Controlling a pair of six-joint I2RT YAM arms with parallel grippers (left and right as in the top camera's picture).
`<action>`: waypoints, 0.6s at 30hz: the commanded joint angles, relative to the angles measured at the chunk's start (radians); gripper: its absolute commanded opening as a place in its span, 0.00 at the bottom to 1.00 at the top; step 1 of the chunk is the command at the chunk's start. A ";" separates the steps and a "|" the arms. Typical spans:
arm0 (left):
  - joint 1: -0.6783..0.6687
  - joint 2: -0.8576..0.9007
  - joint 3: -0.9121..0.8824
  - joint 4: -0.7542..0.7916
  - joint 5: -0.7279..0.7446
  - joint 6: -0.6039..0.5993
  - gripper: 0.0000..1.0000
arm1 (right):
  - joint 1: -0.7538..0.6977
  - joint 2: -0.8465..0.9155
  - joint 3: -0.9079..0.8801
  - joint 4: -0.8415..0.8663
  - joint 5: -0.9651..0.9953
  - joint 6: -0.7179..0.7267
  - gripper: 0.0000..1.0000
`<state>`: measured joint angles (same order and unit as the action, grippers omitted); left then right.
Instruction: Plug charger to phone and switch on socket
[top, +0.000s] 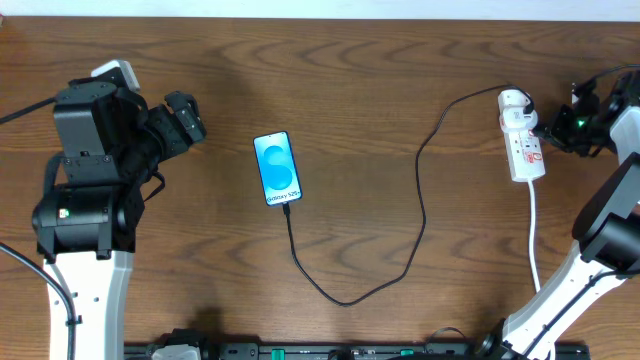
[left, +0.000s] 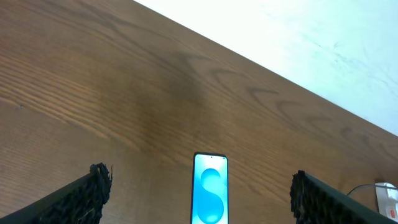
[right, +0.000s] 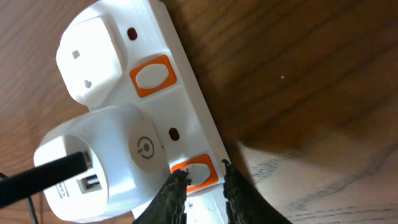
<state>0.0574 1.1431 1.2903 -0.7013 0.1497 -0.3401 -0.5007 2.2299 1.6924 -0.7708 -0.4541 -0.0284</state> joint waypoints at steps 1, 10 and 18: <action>0.005 0.002 -0.002 -0.002 -0.021 0.003 0.93 | 0.014 -0.036 -0.006 -0.002 -0.074 -0.066 0.22; 0.005 0.002 -0.002 -0.002 -0.021 0.003 0.94 | 0.018 -0.036 -0.006 0.000 0.006 -0.078 0.40; 0.005 0.002 -0.002 -0.002 -0.021 0.003 0.93 | 0.044 -0.036 -0.006 -0.003 0.049 -0.077 0.49</action>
<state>0.0574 1.1427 1.2903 -0.7013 0.1497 -0.3401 -0.4999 2.2299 1.6913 -0.7719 -0.3767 -0.0921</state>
